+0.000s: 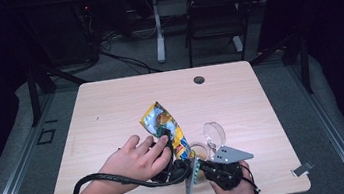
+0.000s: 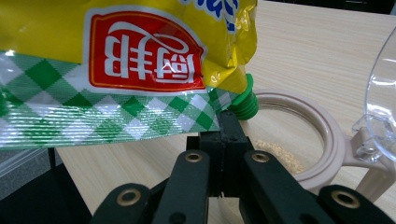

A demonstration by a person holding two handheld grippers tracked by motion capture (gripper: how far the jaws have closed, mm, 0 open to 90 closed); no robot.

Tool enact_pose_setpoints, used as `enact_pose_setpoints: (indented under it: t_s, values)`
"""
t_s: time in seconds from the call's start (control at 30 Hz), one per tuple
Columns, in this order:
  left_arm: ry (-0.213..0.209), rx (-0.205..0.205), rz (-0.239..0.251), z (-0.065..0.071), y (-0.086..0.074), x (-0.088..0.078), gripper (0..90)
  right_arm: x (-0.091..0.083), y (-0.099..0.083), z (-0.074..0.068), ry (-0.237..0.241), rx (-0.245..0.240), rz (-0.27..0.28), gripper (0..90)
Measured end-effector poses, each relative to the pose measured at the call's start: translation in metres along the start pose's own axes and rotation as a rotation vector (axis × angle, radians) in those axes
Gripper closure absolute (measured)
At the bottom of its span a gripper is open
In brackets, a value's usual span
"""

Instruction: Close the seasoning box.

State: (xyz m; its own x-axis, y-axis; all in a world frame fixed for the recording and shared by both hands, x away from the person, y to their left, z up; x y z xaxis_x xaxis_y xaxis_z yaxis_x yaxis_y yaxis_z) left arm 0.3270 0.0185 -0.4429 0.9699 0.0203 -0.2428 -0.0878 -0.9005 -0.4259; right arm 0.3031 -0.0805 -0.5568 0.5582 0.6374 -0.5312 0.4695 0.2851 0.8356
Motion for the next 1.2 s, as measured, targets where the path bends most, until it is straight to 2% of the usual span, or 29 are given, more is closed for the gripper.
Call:
enact_pose_setpoints:
  t_s: [0.27, 0.67, 0.7, 0.77, 0.9, 1.2]
  values:
    - [-0.005, -0.007, 0.002, 0.002, -0.001, 0.001, 87.1, 0.0, 0.0, 0.0, -0.008, -0.005, -0.002, 90.0]
    - [-0.034, -0.051, 0.004, 0.007, -0.006, 0.002, 87.8, -0.003, 0.002, 0.003, -0.025, 0.0, 0.014, 90.0]
    - [-0.048, -0.066, 0.002, 0.009, -0.008, 0.002, 87.9, -0.004, 0.004, 0.004, -0.026, 0.002, 0.024, 90.0]
    - [-0.043, -0.066, 0.005, 0.009, -0.008, 0.002, 87.9, -0.005, 0.004, 0.004, -0.029, -0.001, 0.023, 90.0]
    - [-0.074, -0.118, 0.006, 0.017, -0.012, 0.004, 88.1, -0.005, 0.004, 0.004, -0.033, -0.003, 0.026, 90.0]
    - [-0.095, -0.186, 0.023, 0.027, -0.015, 0.008, 88.4, -0.005, 0.006, 0.006, -0.045, 0.002, 0.037, 90.0]
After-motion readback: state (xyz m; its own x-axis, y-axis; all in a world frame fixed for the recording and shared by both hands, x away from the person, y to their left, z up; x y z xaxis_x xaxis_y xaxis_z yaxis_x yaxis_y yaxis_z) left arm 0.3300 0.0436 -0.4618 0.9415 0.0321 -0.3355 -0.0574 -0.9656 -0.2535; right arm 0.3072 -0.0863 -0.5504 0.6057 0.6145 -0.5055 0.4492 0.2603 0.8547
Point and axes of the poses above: each handheld gripper's, and its own axes: x roughly forward along the jaws, y roughly out of its top, z roughly to its right, the point moved 10 cm from there along x, roughly forward along the jaws, and after that the axes turned 6 degrees about -z, right-handed, at the moved point
